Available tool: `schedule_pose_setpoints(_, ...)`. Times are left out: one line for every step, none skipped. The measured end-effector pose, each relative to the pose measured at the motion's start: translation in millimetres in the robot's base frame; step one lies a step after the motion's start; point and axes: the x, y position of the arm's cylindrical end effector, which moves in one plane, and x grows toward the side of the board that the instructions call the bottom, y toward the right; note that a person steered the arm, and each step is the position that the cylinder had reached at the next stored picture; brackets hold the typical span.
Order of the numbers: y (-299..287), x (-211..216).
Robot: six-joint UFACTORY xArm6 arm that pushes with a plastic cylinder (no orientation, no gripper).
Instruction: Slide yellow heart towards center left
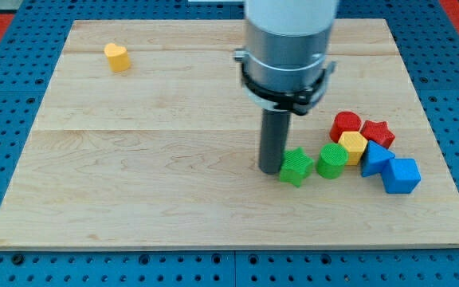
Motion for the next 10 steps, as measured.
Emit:
schedule_pose_setpoints(13,21)
schedule_pose_setpoints(28,28)
schedule_pose_setpoints(59,28)
schedule_pose_setpoints(21,21)
schedule_pose_setpoints(-14,-38)
schedule_pose_setpoints(-14,-106)
schedule_pose_setpoints(-41,-147)
schedule_pose_setpoints(-84,-173)
schedule_pose_setpoints(-118,-203)
schedule_pose_setpoints(-119,-242)
